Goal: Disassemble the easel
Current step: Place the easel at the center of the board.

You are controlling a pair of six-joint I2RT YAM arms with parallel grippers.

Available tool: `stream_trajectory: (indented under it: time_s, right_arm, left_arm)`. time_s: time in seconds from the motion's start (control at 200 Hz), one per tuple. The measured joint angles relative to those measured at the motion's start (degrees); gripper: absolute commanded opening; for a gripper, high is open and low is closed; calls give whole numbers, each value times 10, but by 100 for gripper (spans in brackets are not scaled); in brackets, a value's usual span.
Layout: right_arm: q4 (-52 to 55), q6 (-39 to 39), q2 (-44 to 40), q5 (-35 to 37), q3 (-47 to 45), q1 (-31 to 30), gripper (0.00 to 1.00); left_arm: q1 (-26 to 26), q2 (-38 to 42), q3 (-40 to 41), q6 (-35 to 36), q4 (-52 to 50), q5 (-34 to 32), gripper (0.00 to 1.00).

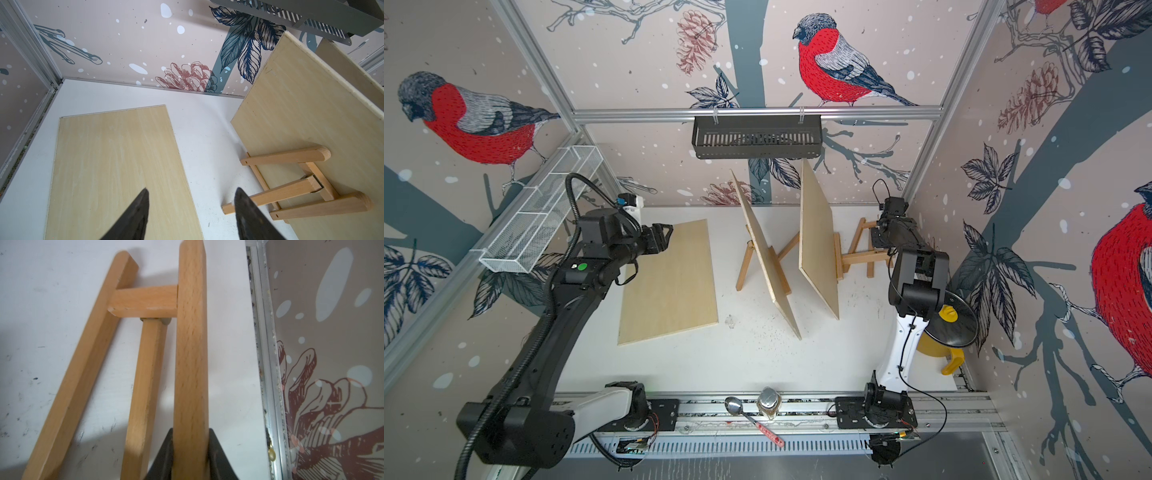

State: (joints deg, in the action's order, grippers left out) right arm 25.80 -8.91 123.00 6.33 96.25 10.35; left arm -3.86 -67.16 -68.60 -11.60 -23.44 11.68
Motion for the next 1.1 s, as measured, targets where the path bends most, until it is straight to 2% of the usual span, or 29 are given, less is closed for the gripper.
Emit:
stream_trajectory:
  time_s: [0.175, 0.35, 0.67, 0.905, 1.101]
  right_arm:
    - [-3, 0, 18, 3, 9, 14, 26]
    - [-6, 2, 31, 8, 15, 23, 36]
    - [-10, 19, 29, 16, 17, 21, 44]
    - [-33, 38, -68, 49, -19, -33, 46]
    - [-73, 76, -192, 64, -110, -71, 46]
  left_arm:
    - [0, 0, 0, 0, 0, -1, 64]
    - [0, -1, 0, 0, 0, -3, 64]
    - [0, -4, 8, -2, -1, -16, 62]
    - [0, -15, 27, -18, -2, -29, 61]
    - [0, -15, 65, -41, 1, -62, 54]
